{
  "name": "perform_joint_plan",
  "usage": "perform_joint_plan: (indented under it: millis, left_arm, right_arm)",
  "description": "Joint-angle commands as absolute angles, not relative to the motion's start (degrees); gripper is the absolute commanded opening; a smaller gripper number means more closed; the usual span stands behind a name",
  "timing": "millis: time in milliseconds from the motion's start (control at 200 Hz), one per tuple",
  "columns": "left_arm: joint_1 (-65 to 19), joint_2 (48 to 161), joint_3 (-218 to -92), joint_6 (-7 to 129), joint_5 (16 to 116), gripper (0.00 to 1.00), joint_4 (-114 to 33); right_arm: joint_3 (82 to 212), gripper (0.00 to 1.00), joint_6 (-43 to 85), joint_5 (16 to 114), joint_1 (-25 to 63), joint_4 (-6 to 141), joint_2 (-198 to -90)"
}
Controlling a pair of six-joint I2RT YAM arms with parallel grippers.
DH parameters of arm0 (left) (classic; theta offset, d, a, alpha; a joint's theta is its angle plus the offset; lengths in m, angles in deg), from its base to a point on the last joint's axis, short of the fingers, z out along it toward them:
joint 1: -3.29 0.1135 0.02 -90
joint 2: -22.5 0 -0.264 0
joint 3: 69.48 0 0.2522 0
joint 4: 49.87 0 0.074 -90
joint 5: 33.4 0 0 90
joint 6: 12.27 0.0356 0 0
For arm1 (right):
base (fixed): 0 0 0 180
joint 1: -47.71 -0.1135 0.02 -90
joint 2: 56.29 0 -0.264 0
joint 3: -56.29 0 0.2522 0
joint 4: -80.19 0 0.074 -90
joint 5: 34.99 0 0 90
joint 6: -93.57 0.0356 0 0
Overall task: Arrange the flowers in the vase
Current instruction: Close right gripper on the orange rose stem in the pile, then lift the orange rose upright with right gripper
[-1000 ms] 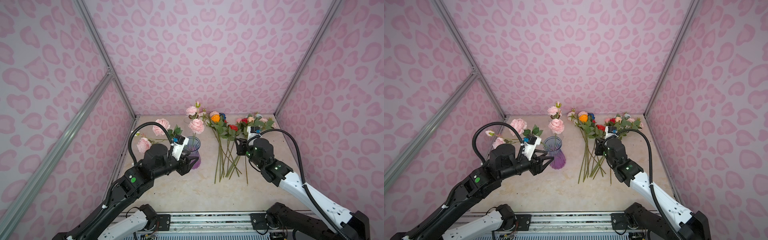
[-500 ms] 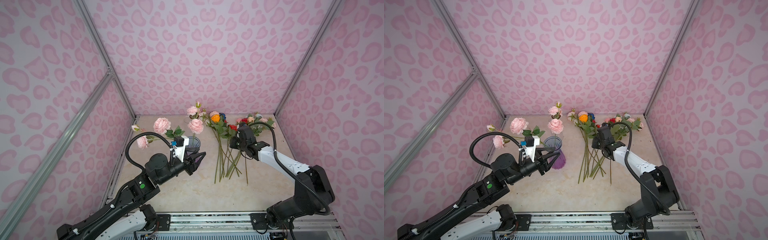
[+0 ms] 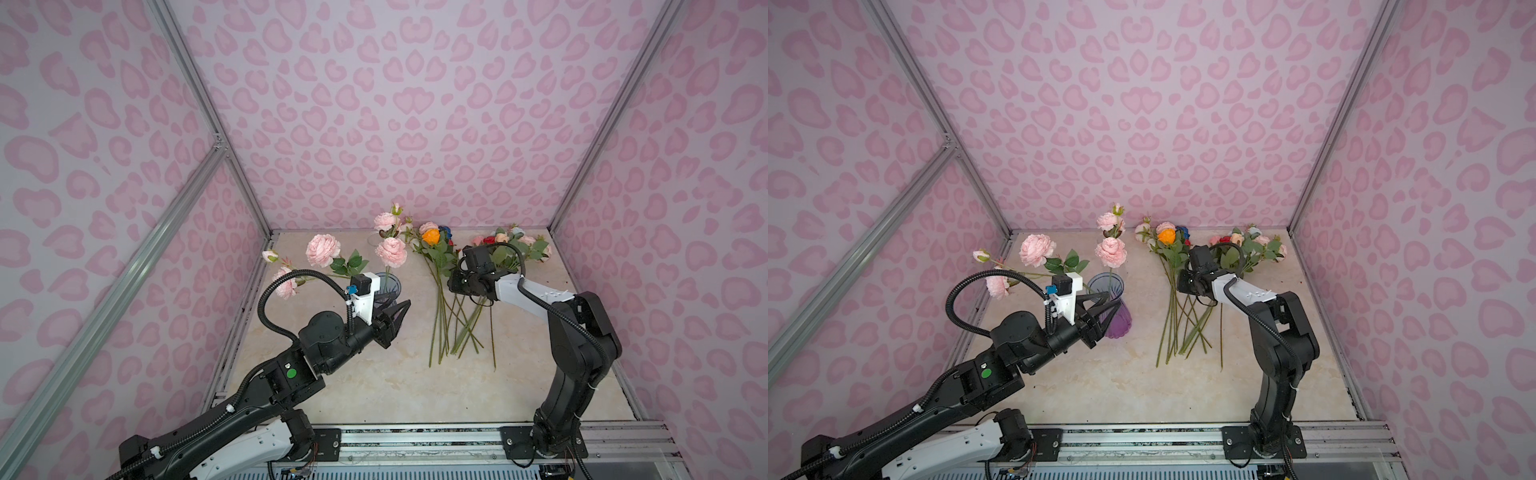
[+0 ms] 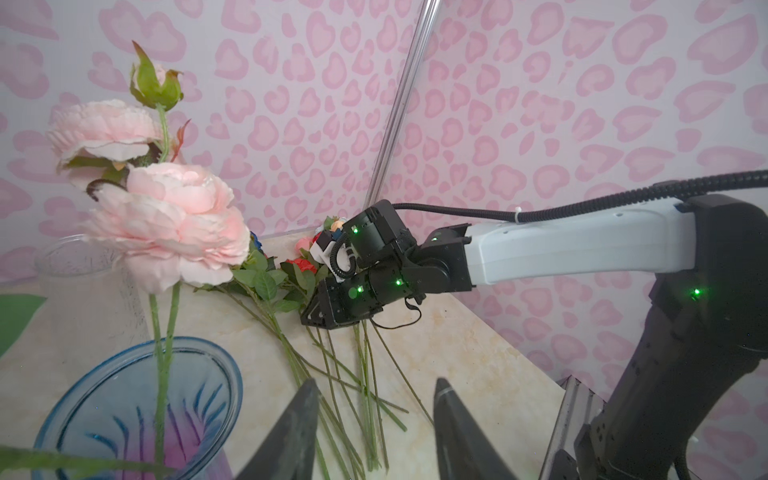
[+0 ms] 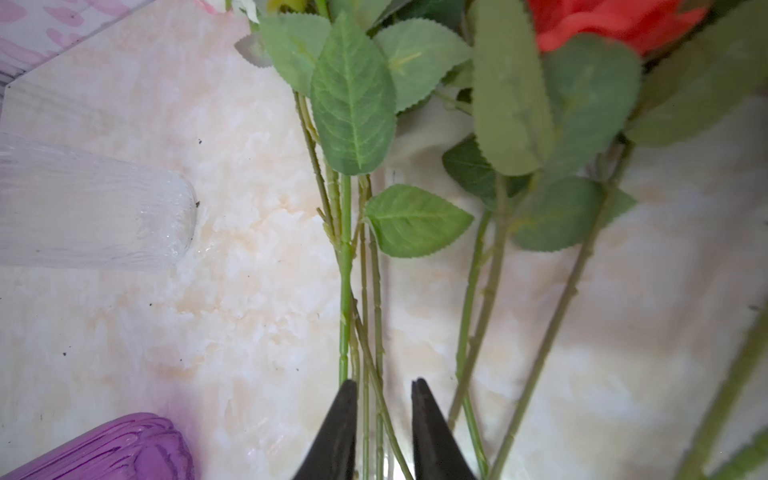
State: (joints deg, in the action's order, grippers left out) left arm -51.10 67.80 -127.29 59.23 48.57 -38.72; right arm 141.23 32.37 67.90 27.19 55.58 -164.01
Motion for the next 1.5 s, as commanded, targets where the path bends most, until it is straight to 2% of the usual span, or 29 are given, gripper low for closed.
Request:
perform_joint_plan:
  millis: [0,400,555,610,725,1085,1500]
  left_arm:
    - [-51.0,65.0,-126.2,57.5,47.2,0.47,-37.6]
    - [-51.0,59.6,-124.9,55.8,45.3,0.49,-32.3]
    - [-51.0,60.0,-125.1,56.2,44.9,0.49,-31.5]
    - [-51.0,60.1,-125.2,56.3,44.7,0.49,-31.3]
    - [-51.1,60.1,-125.3,56.4,44.6,0.49,-31.1]
    - [-51.0,60.1,-125.3,56.1,44.4,0.49,-31.2]
    - [-51.0,56.9,-126.4,57.3,42.2,0.49,-30.2]
  right_arm:
    - [144.0,0.24,31.2,70.5,26.6,55.6,-167.3]
    - [156.4,0.19,30.8,67.4,26.5,51.1,-178.1]
    - [157.5,0.14,30.9,68.6,26.6,51.1,-179.1]
    - [157.3,0.06,31.3,68.3,26.7,51.2,-178.9]
    - [155.7,0.0,32.0,68.8,27.1,54.0,-176.0]
    - [146.5,0.0,33.8,71.5,27.9,59.4,-165.3]
    - [133.2,0.0,35.5,71.7,27.2,67.0,-140.7]
